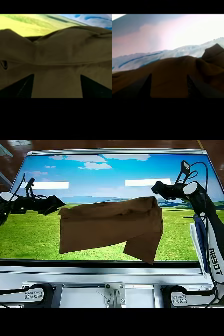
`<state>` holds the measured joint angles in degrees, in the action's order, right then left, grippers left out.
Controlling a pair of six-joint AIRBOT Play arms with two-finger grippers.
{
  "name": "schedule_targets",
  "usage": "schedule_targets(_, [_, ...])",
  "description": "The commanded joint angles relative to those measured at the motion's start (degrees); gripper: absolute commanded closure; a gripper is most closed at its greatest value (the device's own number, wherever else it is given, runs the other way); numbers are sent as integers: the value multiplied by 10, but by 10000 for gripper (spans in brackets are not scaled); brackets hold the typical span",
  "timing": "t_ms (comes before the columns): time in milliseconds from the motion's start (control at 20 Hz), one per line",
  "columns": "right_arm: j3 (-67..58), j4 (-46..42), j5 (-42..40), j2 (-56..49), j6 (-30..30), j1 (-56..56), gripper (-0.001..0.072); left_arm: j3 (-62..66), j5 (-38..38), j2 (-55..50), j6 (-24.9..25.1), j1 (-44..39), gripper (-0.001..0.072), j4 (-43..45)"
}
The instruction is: Fold the shirts.
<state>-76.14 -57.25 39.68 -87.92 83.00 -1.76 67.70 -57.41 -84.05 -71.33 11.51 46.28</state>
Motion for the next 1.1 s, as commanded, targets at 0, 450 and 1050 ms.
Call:
schedule_targets(0, [-17, -64, 153, 6, -18, -32, 140, 13, -124, -14, -60, 42, 2, 63])
schedule_targets(450, [20, -127, 546, 31, -19, -249, 199, -251, -211, 98, -56, 147, 0, 168])
schedule_targets(1050, [21, -131, 451, 31, -23, -249, 198, -316, -70, 53, -54, 71, 2, 76])
